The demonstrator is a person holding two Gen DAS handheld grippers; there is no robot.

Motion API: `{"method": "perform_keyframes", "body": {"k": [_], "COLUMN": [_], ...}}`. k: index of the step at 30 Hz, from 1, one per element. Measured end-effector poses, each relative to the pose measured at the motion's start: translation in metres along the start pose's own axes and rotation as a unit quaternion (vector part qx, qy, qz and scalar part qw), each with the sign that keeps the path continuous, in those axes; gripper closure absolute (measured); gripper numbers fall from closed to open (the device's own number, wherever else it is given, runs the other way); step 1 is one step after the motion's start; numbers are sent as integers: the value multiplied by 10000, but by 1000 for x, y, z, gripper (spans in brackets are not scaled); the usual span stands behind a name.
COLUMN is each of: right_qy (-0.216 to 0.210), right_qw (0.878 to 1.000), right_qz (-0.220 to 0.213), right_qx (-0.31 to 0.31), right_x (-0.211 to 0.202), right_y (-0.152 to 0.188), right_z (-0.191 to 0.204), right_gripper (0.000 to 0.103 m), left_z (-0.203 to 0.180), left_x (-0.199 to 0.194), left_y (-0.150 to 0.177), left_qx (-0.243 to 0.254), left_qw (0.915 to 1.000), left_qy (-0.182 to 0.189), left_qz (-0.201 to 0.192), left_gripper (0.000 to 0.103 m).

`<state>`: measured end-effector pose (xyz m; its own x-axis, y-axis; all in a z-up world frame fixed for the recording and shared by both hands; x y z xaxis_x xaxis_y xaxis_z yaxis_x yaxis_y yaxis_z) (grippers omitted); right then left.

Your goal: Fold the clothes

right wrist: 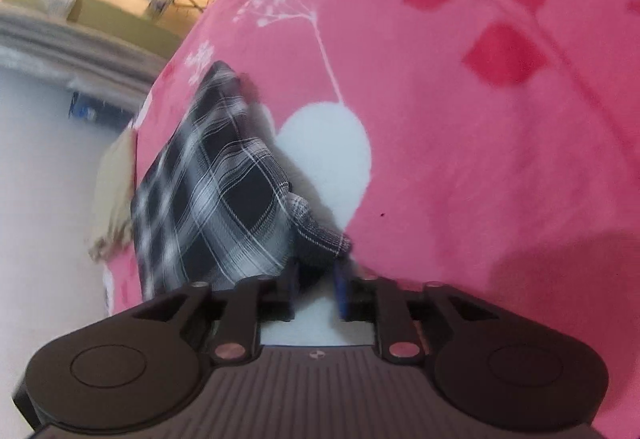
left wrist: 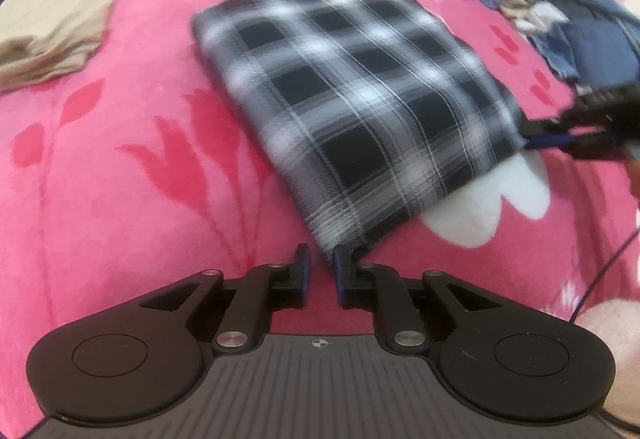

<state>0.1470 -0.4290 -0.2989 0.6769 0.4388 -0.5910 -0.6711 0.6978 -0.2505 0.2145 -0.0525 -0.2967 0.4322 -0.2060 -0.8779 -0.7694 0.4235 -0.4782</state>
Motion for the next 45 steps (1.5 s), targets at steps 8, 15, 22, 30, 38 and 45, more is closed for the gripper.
{"method": "perform_keyframes", "body": {"k": [8, 15, 22, 30, 38, 45], "right_qy": [121, 774, 319, 163, 570, -330], "right_qw": [9529, 8989, 9225, 9667, 9396, 9538], "right_qz": [-155, 865, 420, 181, 731, 354], "right_qx": [-3025, -4226, -3824, -2547, -3295, -2967], "right_x": [-5, 64, 43, 45, 118, 99], "right_y": [-12, 13, -18, -62, -84, -106], "right_z": [96, 69, 89, 56, 58, 101], "right_gripper": [80, 83, 83, 80, 87, 87], "left_z": [-23, -81, -79, -76, -76, -72], "left_x": [-28, 31, 31, 27, 26, 26], "left_y": [-39, -29, -28, -23, -21, -18], "left_qx": [21, 1249, 1001, 1069, 938, 737], "left_qw": [9964, 9908, 9935, 9922, 9932, 9944], "left_qy": [213, -107, 25, 78, 88, 220], "left_qz": [-821, -512, -532, -639, -683, -722], "left_gripper": [79, 63, 53, 51, 50, 46]}}
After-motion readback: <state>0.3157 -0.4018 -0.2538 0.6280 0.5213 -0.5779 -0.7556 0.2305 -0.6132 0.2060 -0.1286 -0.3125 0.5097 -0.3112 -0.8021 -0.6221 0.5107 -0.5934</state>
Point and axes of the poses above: each gripper's, at about its wrist camera, not at the fingertips, and x roughly the way its jaws point, z to its left, y to its underside, the point moved 4 cm from there along x, roughly the way its jaws point, and after that the axes turned 13 degrees about -y, right-handed, at the moved point
